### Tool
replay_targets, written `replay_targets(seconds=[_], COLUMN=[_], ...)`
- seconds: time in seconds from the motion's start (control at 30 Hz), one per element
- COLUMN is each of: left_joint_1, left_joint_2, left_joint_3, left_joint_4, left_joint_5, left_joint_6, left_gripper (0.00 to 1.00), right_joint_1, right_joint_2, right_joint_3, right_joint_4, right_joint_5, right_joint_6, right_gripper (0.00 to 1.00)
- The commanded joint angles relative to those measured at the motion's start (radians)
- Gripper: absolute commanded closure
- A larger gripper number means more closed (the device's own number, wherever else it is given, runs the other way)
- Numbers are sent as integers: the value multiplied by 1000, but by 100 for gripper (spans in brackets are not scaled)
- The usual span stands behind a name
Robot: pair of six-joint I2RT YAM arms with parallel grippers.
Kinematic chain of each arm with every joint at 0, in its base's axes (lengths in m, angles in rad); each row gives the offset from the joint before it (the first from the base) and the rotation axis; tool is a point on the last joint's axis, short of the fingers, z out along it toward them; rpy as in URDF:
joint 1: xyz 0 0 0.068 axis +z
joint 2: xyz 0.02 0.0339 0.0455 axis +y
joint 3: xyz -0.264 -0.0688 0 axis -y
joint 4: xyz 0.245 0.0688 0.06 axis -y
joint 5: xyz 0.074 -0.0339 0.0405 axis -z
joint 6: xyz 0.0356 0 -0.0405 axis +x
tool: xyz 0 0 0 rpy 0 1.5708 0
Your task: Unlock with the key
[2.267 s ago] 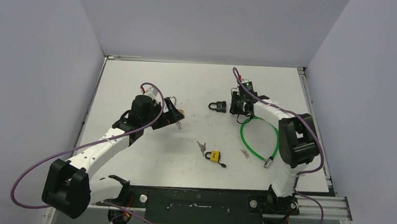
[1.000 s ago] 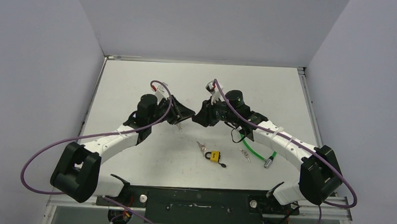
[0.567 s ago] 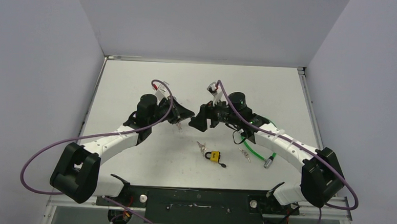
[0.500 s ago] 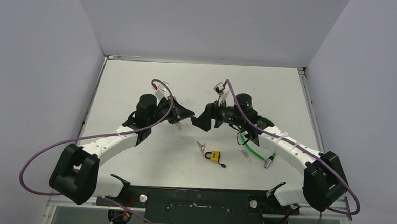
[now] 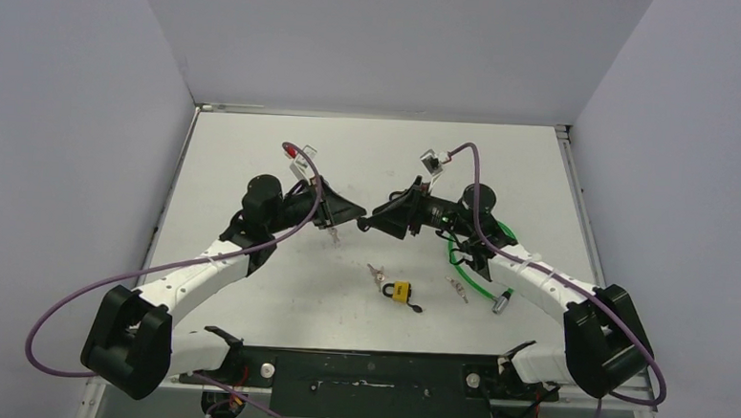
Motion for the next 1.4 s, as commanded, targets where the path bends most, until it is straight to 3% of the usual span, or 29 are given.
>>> replay_targets(seconds=[0.0,0.23,0.4,0.57,0.7,0.73,0.83,0.87,0.9,0.93,1.0,1.1,1.37], left_joint_1=[2,2,2,2,2,2,2,2,2,2,0,-4,-80], left_joint_2=[-33,-29,-24,-23,-25,-27,-33,-36,-37,-35,-24,17,264], left_joint_3=[18,-1,-3,-5,-5,-2,30,48,69,92,142,182,287], left_joint_4=[132,209,216,221,211,187,58,-5,-81,-153,-291,-346,-203], left_joint_5=[74,87,87,89,81,72,10,-25,-70,-143,-256,-340,-388], left_joint_6=[-5,-53,-55,-56,-56,-50,11,41,71,104,156,185,79], left_gripper=[100,100,100,100,100,97,74,61,54,40,29,25,24], right_joint_1=[40,47,49,48,44,39,5,-8,-22,-34,-54,-80,-134], right_joint_2=[21,52,59,77,89,90,86,84,80,75,56,19,-64], right_joint_3=[15,25,22,20,19,17,-3,-12,-22,-28,-40,-47,-53], right_joint_4=[188,189,224,257,285,284,265,257,236,206,122,-31,-341], right_joint_5=[-70,-71,-82,-78,-63,-55,-22,-13,-3,9,47,129,417], right_joint_6=[51,63,86,109,131,130,130,126,115,94,34,-70,-195], right_gripper=[39,45,73,84,100,100,100,100,100,100,100,100,100])
